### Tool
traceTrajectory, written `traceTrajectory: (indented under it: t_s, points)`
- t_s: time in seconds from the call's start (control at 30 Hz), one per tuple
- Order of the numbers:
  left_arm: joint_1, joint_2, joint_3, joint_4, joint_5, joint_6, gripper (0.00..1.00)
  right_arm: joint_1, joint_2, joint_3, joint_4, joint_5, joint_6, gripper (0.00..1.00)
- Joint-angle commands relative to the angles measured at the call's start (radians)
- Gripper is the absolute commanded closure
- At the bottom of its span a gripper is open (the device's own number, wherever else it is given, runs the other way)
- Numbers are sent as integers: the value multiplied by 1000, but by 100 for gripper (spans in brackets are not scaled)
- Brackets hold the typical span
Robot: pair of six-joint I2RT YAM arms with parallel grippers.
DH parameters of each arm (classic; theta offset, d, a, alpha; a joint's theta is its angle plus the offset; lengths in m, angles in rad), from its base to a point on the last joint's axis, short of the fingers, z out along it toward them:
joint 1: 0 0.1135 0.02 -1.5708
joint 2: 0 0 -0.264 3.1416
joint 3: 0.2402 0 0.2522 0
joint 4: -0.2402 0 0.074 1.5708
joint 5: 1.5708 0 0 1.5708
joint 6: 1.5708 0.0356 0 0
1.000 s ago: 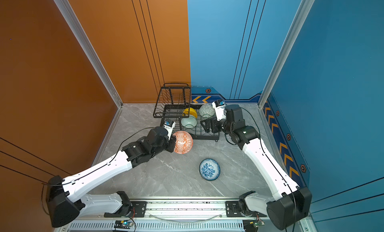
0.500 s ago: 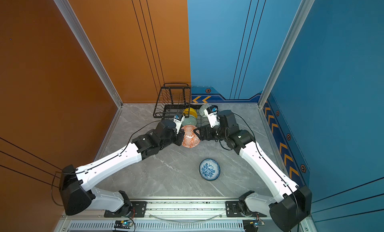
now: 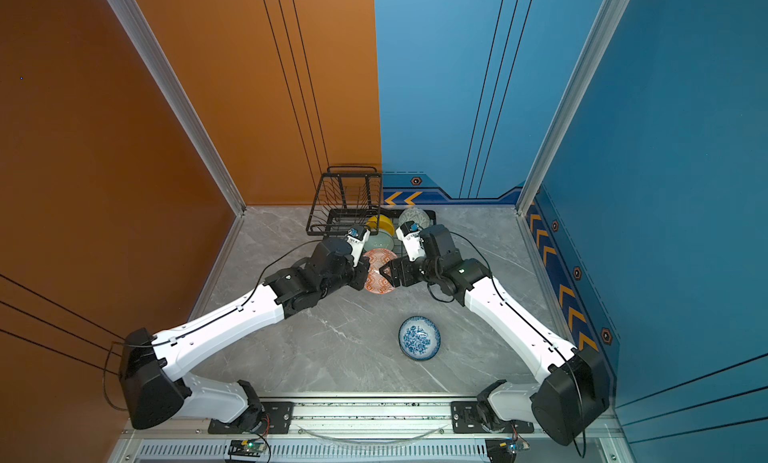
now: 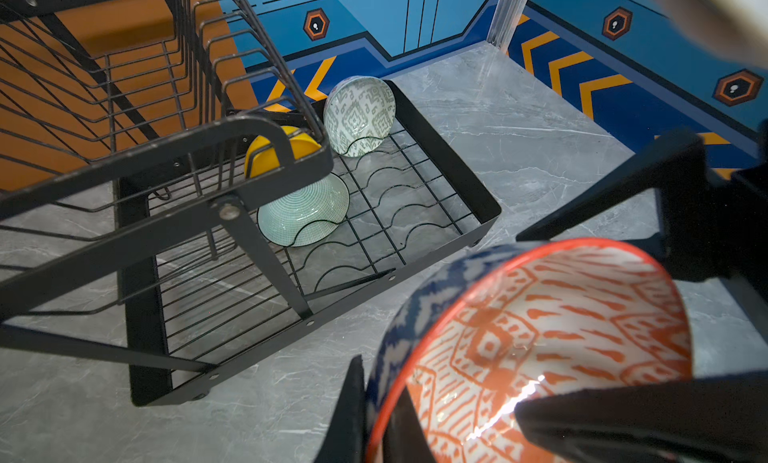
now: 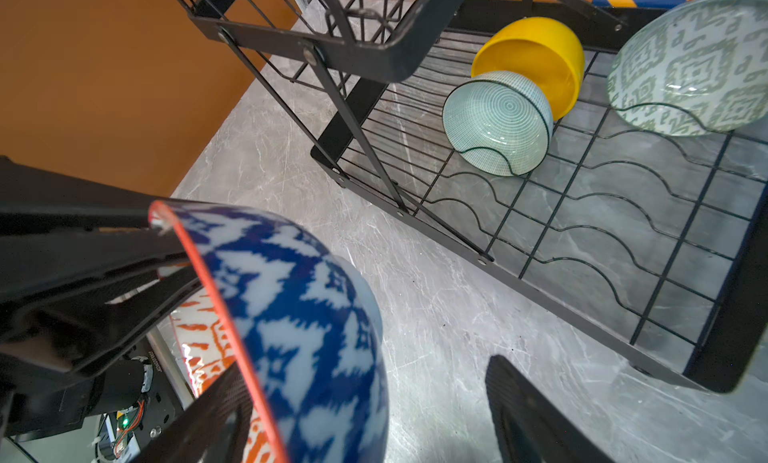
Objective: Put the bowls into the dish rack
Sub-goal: 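Grasp the orange-red bowl's rim with the right gripper while the left releases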
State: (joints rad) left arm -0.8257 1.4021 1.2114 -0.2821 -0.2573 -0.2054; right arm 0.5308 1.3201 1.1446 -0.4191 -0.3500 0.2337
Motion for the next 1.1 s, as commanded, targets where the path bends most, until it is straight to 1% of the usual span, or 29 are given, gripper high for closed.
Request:
traceTrajectory:
  t_s: [0.0,0.07,0.3,0.53,0.6,0.67,0.73,0.83,0.97,1.07]
  points:
    - [7,1,25,67,28,-3,100,9,11,-15,52,-19,23,19]
    - [7,4,26,69,35,-6,100,10,21,-17,63,-20,30,21]
    - [13,4,14,75,48,-14,100,14,68,0,69,-18,45,39]
    - [19,1,-1,85,67,-25,100,19,82,12,69,-14,46,52]
    - [23,4,-4,85,81,-25,100,20,84,14,69,-12,46,57]
    - [25,6,-5,85,88,-28,100,20,86,14,69,-10,46,60]
    - [25,6,-7,122,95,-30,100,21,84,12,69,-8,46,64]
    - [26,8,-11,127,108,-34,100,21,81,12,69,-4,47,68]
    - [24,6,-17,127,118,-38,100,21,76,12,69,3,46,75]
    - [24,5,-21,127,123,-40,100,21,76,12,69,6,44,85]
